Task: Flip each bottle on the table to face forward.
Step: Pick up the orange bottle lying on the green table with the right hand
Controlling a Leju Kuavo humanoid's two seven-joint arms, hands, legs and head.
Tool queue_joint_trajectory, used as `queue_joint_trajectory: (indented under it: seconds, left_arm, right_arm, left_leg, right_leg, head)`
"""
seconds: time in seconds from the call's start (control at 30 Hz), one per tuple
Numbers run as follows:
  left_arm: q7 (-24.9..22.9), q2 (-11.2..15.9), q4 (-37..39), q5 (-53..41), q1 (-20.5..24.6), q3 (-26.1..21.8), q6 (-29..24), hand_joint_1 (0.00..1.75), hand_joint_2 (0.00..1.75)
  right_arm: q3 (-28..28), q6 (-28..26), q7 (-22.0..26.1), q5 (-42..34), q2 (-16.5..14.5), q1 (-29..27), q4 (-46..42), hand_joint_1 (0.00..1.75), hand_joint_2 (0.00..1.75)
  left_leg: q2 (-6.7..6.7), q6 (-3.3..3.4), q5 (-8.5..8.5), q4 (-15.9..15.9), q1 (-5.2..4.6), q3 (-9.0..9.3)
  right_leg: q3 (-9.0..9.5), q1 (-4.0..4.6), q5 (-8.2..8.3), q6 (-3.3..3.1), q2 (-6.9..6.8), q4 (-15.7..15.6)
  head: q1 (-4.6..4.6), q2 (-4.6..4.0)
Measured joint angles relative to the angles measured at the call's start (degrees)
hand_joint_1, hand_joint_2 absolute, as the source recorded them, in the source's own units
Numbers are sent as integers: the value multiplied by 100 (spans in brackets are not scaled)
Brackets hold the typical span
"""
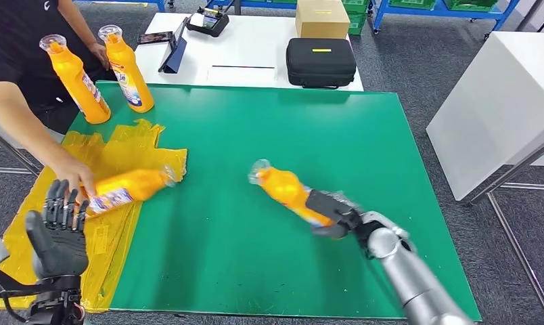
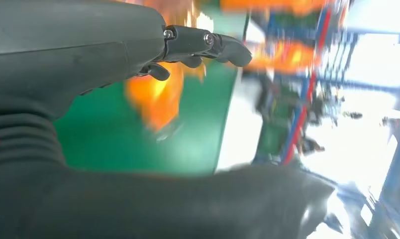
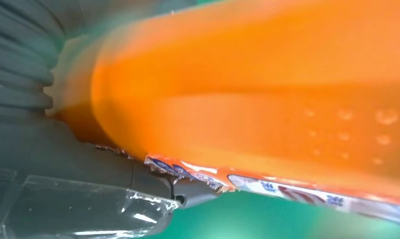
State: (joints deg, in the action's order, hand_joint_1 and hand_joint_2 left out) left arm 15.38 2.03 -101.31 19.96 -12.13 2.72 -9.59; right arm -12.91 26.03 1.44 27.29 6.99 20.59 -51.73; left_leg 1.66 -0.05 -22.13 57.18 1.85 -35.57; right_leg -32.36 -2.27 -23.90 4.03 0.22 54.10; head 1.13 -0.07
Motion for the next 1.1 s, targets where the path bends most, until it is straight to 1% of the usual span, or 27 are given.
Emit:
queue_joint_trajectory:
  seconds: [0.07, 0.17, 0.27, 0.4, 0.57, 0.73, 0.93, 1.1]
  left_arm:
    - [-15, 2, -6, 365, 137, 206, 341, 0, 175]
    - [-154, -15, -8, 589, 453, 601, 600, 0, 175]
    - [-235, -87, 27, 551, 779, 1056, 572, 0, 175]
    - [-246, -206, 92, 380, 1075, 1516, 352, 0, 175]
    - [-253, -337, 143, 183, 1305, 1814, 199, 0, 175]
    - [-245, -424, 177, 11, 1427, 1939, 60, 0, 175]
    - [-239, -451, 177, -288, 1483, 2026, -66, 0, 175]
    - [-400, -450, 194, -430, 1596, 2058, -58, 0, 175]
  right_arm:
    - [-215, -100, -96, -699, -237, -57, -343, 175, 175]
    - [-676, -338, -185, -1188, -510, 168, -643, 175, 175]
    - [-1074, -433, -187, -1670, -756, 400, -763, 175, 175]
    - [-1454, -462, -119, -2174, -937, 550, -828, 175, 175]
    - [-1730, -590, -114, -2304, -1130, 621, -835, 175, 175]
    - [-1979, -706, -129, -2287, -1376, 760, -793, 175, 175]
    - [-2214, -768, -168, -2191, -1591, 944, -703, 175, 175]
    - [-2353, -827, -235, -2102, -1702, 1072, -626, 175, 175]
  left_leg:
    - [-20, -7, 27, 1, 1, -50]
    - [-32, -11, 56, 2, -2, -105]
    - [-33, -12, 59, 2, -2, -111]
    - [-46, -12, 59, 2, -3, -114]
    - [-48, -12, 59, 2, -3, -127]
    - [-47, -13, 59, 2, -3, -133]
    - [-48, -13, 59, 2, -3, -138]
    - [-50, -13, 60, 2, -3, -141]
  right_leg:
    - [-42, 0, 4, 0, -18, 18]
    - [-104, -3, 22, -6, -30, 32]
    - [-112, -3, 27, -8, -30, 32]
    - [-112, -4, 27, -7, -31, 32]
    - [-123, -3, 27, -7, -31, 32]
    - [-134, -3, 26, -8, -30, 37]
    - [-139, -3, 26, -8, -31, 38]
    - [-140, -4, 26, -8, -32, 37]
  head:
    - [0, 0]
    - [0, 0]
    - [0, 0]
    - [0, 0]
    - [0, 0]
    - [1, 0]
    - [1, 0]
    - [-1, 0]
